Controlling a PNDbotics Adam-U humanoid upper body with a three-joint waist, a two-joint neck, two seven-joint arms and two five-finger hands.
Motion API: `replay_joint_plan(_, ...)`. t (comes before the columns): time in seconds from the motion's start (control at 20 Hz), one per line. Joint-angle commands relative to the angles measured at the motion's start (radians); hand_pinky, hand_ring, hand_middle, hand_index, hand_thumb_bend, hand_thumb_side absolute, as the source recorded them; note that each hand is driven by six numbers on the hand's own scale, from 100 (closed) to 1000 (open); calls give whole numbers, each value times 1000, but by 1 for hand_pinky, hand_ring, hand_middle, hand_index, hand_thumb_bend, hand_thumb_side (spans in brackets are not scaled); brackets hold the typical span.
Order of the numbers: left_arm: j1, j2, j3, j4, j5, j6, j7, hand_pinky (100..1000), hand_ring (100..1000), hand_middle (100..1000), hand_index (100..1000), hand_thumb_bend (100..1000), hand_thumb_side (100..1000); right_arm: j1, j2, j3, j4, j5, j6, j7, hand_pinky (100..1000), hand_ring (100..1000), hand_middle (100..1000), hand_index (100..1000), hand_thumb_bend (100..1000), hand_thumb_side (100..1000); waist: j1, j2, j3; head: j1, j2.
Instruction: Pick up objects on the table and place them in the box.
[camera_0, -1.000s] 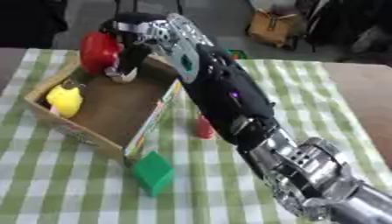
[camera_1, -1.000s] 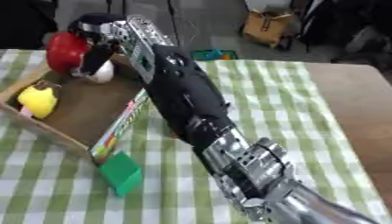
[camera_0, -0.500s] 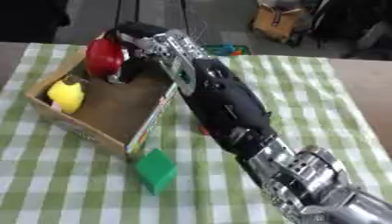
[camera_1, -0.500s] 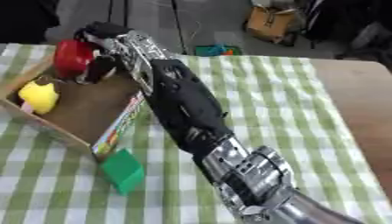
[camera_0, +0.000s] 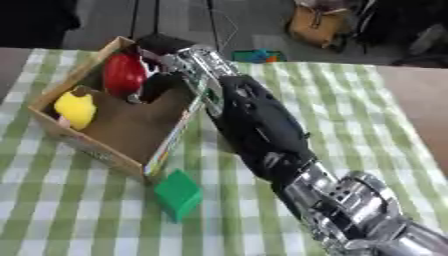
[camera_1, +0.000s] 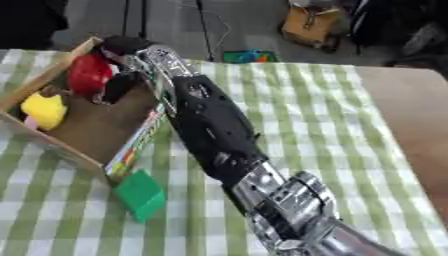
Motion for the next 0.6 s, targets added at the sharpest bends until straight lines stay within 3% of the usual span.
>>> replay_joint_plan(0.05, -12, 13, 2, -14, 1, 2, 0, 833, 845, 776, 770, 100, 1000, -28, -14, 1, -6, 22, -18, 1, 541, 819, 908, 984, 358, 656, 13, -23, -1, 2, -7)
replay_joint_plan(0.1, -12, 13, 2, -14, 1, 3, 0, 833, 845, 776, 770, 100, 1000, -30, -13, 4, -2, 20, -32, 18, 599, 855, 948, 1000, 402, 682, 14, -24, -3, 2, -5)
replay_joint_plan(0.15, -11, 12, 2, -14, 1, 3, 1, 833, 845, 776, 770, 100, 1000, -33, -13, 5, -1, 14, -45, 39, 599, 855, 948, 1000, 402, 682, 14, -25, -5, 3, -3)
replay_joint_plan(0.2, -11, 12, 2, -14, 1, 3, 1, 834, 846, 776, 770, 100, 1000, -36, -14, 7, -2, 9, -56, 62, 706, 912, 1000, 1000, 452, 724, 15, -26, -7, 4, -2)
replay_joint_plan(0.25, -11, 12, 2, -14, 1, 3, 1, 834, 846, 776, 770, 100, 1000, -39, -15, 7, -4, 3, -65, 85, 706, 912, 1000, 1000, 452, 724, 15, -27, -9, 4, -1)
replay_joint_plan(0.3, -11, 12, 2, -14, 1, 3, 1, 834, 846, 776, 770, 100, 1000, -40, -14, 6, -6, -4, -70, 108, 830, 983, 1000, 1000, 474, 799, 15, -28, -10, 4, 0)
replay_joint_plan(0.35, -11, 12, 2, -14, 1, 3, 1, 834, 846, 776, 770, 100, 1000, -43, -14, 4, -7, -13, -72, 132, 830, 983, 1000, 1000, 474, 799, 15, -29, -11, 5, 0)
replay_joint_plan(0.4, -11, 12, 2, -14, 1, 3, 1, 834, 846, 776, 770, 100, 1000, -44, -14, 1, -9, -23, -70, 155, 898, 1000, 1000, 1000, 482, 844, 15, -30, -12, 5, 0)
replay_joint_plan(0.5, -12, 12, 2, -14, 1, 2, 1, 834, 846, 776, 770, 100, 1000, -45, -14, -6, -12, -44, -58, 194, 948, 1000, 1000, 1000, 502, 863, 16, -31, -12, 5, 0)
replay_joint_plan(0.6, -12, 13, 2, -14, 2, 2, 2, 834, 846, 775, 770, 100, 1000, -45, -15, -11, -15, -65, -43, 224, 964, 1000, 1000, 1000, 512, 862, 16, -33, -13, 6, -1)
